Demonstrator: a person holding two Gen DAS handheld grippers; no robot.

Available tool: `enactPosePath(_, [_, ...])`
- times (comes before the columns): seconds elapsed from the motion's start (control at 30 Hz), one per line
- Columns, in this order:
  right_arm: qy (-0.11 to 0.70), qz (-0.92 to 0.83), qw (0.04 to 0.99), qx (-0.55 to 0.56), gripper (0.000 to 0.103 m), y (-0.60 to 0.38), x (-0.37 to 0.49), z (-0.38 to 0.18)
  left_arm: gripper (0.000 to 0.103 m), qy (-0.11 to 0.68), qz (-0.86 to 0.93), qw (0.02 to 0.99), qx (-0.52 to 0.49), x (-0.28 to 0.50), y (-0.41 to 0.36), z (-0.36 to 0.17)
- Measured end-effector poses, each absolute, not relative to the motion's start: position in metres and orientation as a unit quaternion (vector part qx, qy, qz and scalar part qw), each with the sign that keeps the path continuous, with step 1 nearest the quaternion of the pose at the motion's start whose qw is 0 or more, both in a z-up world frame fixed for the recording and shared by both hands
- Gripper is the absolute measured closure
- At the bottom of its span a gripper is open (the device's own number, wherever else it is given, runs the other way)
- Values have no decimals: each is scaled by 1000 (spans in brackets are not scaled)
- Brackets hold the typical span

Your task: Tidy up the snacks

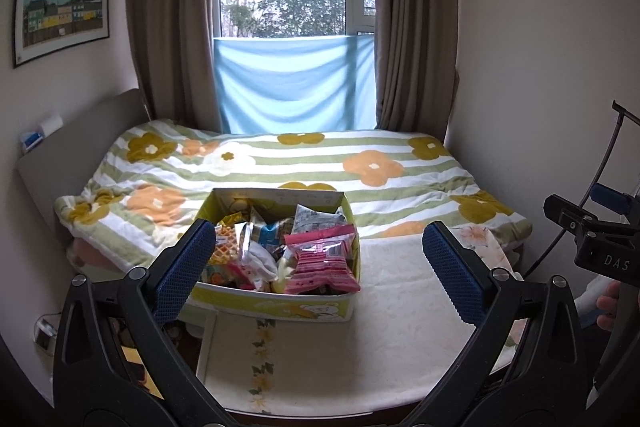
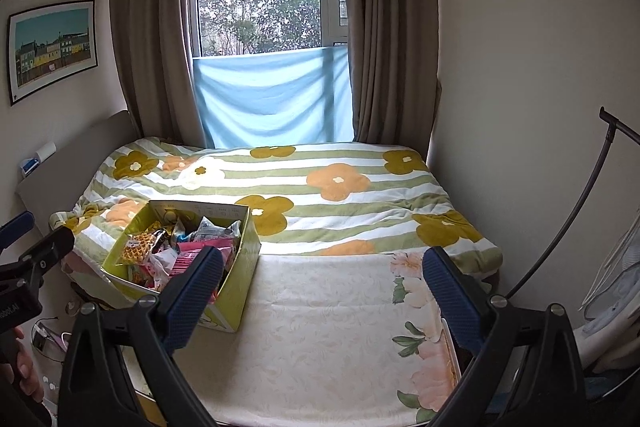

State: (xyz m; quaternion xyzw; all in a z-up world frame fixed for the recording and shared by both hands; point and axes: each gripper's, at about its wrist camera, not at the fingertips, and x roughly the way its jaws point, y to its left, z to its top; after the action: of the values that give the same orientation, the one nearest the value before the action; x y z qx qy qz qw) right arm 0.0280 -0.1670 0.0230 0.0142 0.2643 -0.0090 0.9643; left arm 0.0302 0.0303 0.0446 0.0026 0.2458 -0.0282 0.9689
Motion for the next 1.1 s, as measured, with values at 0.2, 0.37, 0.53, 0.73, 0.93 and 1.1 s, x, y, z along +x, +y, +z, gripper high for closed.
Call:
enactPosePath(0.2, [265,-9,964,14,4,-167,31,22,0,245,-28,969,4,32,32,42])
enactPosePath(0.37, [265,-10,964,14,4,-167,33,21,0,242,-28,970,5,32,32,41])
enactPosePath(0.53, [264,-9,964,14,4,-167,33,21,0,242,-29,970,5,31,30,41])
enactPosePath(0.73, [267,-10,964,15,4,-167,34,20,0,242,-28,970,5,31,29,41])
enactPosePath(0.93, [266,-8,964,17,4,-165,33,20,0,244,-31,969,4,30,29,40])
enactPosePath(1.1, [265,-7,964,16,4,-164,33,20,0,243,-26,970,6,29,29,39])
